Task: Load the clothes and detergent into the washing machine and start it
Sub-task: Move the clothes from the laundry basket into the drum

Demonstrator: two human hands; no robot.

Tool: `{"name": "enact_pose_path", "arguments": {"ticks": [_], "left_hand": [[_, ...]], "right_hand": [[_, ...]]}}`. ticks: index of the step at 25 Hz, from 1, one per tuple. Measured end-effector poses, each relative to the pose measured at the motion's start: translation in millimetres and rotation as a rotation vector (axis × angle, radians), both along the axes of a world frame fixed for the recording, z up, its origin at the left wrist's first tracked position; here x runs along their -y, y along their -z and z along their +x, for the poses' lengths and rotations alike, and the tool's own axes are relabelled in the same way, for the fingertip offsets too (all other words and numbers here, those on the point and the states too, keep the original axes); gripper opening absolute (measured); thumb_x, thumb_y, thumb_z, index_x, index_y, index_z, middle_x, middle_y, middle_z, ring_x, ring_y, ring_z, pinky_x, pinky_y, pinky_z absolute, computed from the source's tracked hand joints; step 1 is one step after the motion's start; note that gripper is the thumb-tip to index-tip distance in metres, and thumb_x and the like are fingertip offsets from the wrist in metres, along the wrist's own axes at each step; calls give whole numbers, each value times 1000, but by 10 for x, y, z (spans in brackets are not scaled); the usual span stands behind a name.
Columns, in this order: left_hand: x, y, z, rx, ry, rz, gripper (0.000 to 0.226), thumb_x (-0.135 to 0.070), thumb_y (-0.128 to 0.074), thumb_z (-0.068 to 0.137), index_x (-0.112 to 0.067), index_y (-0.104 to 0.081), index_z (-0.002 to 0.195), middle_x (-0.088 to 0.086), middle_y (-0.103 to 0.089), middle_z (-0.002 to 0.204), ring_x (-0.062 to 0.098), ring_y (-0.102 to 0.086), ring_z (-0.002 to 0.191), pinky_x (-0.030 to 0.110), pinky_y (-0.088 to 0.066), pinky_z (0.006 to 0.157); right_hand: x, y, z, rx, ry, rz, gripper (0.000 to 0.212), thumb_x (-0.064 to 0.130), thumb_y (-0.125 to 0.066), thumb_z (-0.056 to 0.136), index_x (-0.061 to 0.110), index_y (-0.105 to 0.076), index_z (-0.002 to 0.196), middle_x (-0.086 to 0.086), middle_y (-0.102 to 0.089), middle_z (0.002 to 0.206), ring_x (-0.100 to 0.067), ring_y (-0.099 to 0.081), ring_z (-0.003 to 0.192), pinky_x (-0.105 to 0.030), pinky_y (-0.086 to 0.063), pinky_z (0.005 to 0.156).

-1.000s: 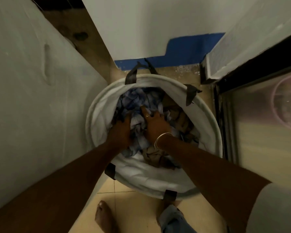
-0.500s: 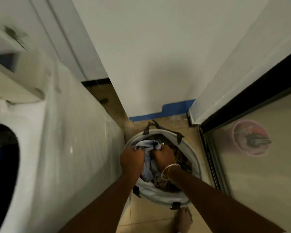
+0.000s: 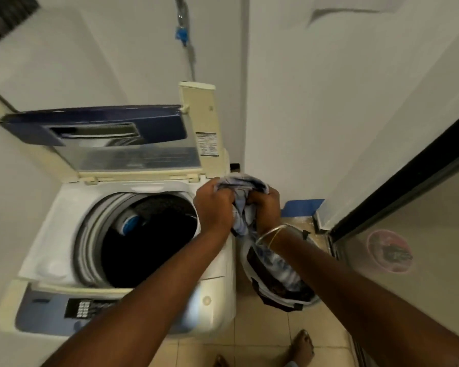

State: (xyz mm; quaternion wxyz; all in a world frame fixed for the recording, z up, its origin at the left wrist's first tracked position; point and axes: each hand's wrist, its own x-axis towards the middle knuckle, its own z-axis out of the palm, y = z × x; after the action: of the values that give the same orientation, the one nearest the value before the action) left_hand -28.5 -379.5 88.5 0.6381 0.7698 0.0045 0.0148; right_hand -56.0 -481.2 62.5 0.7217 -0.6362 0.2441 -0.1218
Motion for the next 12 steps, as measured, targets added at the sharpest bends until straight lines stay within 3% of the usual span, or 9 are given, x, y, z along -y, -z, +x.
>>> {"name": "enact_pose_path", "arguments": {"ticks": [3,5,7,8,10,11,12], "left_hand": [[-701,-461,197,102,-134,-220,30,-3,-51,68,-20,-75,70,3,-73,73,20,-69,71,38,-59,72],[-1195,-794,363,151,-270,-344,31,-2,-50,58,-22,-73,59,-5,-70,65,13,-66,63,27,-55,64],[-1678,-991,517,206,-335,-474,29,-2,-52,52,-11,-73,69,7,-72,74,24,-68,70,29,-55,70],[-1918,-1023,583,214,-348,-511,30,-2,-53,52,-7,-74,74,14,-71,79,31,-67,76,33,-57,74],[-2312,-945,702,154,-396,-492,28,0,-52,56,-15,-73,68,10,-69,77,29,-63,76,32,-54,73],[-2468,-859,748,119,-425,-419,27,0,-52,60,-19,-70,66,6,-68,76,26,-61,76,30,-52,71],[-2597,-659,780,53,-446,-225,23,0,-54,69,-18,-69,69,5,-68,79,23,-59,77,29,-49,71]], "right_hand": [[-692,-539,342,97,-118,45,30,-2,-53,78,-18,-60,103,-12,-64,83,-18,-62,75,-35,-53,75],[-1189,-883,597,265,-263,57,25,-12,-50,82,-7,-67,100,-4,-68,85,-17,-65,81,-41,-55,82],[-1702,-1178,774,464,-370,99,41,-17,-48,80,13,-74,91,6,-74,86,-14,-69,86,-36,-56,85],[-1947,-1256,843,472,-387,144,42,-17,-49,75,14,-74,89,5,-75,86,-14,-70,86,-34,-56,83],[-2303,-1191,964,421,-370,170,39,-12,-51,71,10,-74,92,-5,-75,90,-21,-70,88,-37,-57,85],[-2443,-1016,1033,377,-366,120,36,-7,-54,71,11,-75,94,-6,-75,93,-22,-70,90,-40,-57,88],[-2548,-790,1094,312,-377,33,32,2,-57,74,15,-75,97,-4,-75,96,-22,-70,93,-42,-56,90]]}}
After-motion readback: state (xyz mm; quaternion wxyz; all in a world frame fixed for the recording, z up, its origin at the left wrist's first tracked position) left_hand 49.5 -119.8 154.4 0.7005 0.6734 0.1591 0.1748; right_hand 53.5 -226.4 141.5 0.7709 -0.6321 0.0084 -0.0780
